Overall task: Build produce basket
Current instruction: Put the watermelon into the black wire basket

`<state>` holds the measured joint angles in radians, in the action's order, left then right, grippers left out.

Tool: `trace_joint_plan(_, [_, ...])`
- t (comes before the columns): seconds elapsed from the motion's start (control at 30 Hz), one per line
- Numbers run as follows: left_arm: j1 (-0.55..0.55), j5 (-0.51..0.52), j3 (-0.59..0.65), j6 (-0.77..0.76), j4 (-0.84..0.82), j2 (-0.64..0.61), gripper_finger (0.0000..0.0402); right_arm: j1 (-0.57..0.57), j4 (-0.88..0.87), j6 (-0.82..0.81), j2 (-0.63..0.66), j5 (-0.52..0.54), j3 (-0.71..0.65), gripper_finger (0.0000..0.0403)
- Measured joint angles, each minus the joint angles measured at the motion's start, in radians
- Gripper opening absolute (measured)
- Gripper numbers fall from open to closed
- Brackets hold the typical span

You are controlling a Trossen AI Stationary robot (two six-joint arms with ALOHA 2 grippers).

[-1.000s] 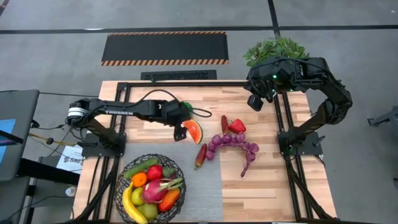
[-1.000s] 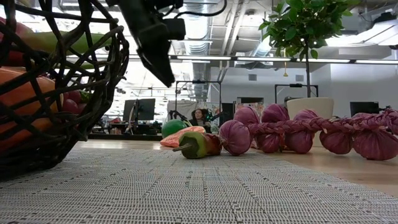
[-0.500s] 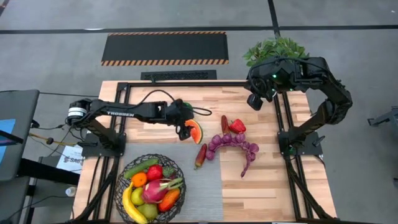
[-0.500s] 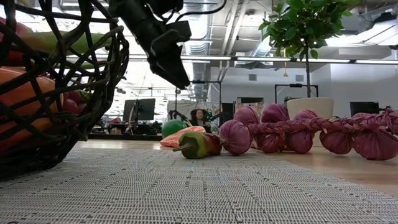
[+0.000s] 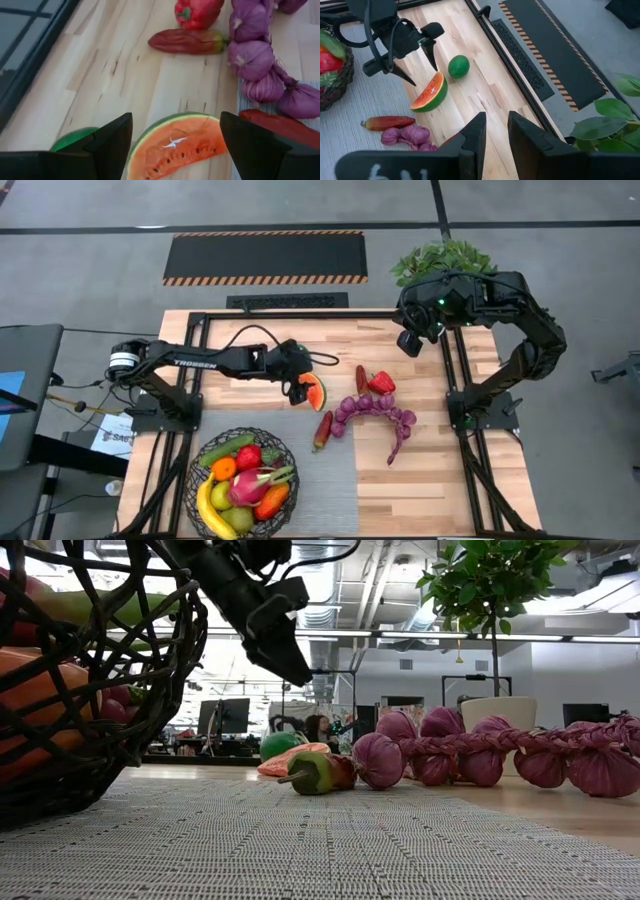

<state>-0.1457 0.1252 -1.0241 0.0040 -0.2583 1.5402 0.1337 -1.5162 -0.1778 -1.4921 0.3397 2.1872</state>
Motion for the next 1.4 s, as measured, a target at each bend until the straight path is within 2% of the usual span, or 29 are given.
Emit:
trace_joint_plan(0.23, [-0.003,-0.065,0.001,0.056,0.022,0.027,0.0286,0.0,0.004,-0.001,-0.001,0.0,0.0,0.0104])
trace_joint_plan(0.57, [-0.003,-0.121,-0.001,0.059,0.173,0.185,0.0286,0.0,0.005,-0.032,-0.001,0.0,0.0,0.0104])
trace_joint_plan(0.97, [-0.016,-0.209,-0.002,0.104,0.234,0.294,0.0286,-0.001,0.006,-0.035,-0.001,-0.001,0.0,0.0104])
trace_joint_plan(1.4, [-0.026,-0.212,-0.005,0.097,0.241,0.323,0.0286,-0.003,0.006,-0.06,-0.002,-0.002,0.0,0.0104])
